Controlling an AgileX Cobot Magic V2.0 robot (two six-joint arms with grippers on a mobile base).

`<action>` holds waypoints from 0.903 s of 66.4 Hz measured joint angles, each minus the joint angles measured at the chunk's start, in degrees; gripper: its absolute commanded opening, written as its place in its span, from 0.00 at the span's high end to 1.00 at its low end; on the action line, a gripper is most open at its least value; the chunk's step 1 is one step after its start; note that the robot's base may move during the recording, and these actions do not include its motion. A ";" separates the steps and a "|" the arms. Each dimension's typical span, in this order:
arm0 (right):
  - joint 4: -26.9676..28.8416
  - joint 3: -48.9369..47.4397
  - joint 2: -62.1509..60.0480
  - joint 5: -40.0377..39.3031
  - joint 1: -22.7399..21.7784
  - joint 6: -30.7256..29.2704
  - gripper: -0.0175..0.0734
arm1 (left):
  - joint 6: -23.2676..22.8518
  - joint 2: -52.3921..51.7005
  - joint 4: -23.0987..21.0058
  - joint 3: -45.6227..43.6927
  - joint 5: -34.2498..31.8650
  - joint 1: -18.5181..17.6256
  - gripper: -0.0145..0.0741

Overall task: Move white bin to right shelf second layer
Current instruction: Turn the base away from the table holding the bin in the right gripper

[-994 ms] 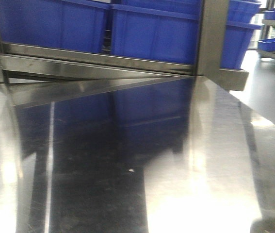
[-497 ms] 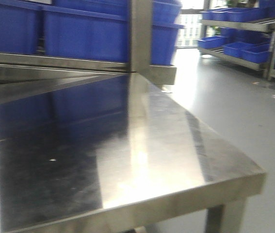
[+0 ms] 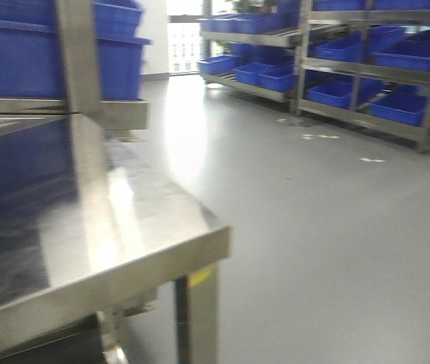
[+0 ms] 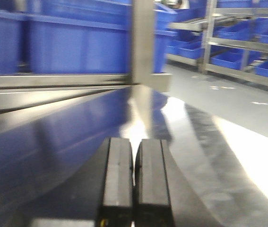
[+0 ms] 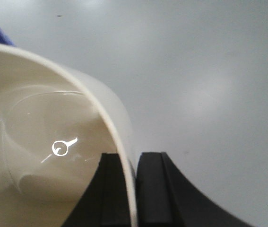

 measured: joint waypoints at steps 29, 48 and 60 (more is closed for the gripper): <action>-0.09 0.00 0.00 0.00 0.00 0.00 0.69 | 0.00 0.00 0.00 0.00 0.00 0.00 0.74; -0.09 0.00 0.00 0.00 0.00 0.00 0.69 | 0.00 0.00 0.00 0.00 0.00 0.00 0.74; -0.13 0.00 0.00 0.00 0.00 0.00 0.69 | 0.00 0.00 0.00 0.00 0.00 0.00 0.74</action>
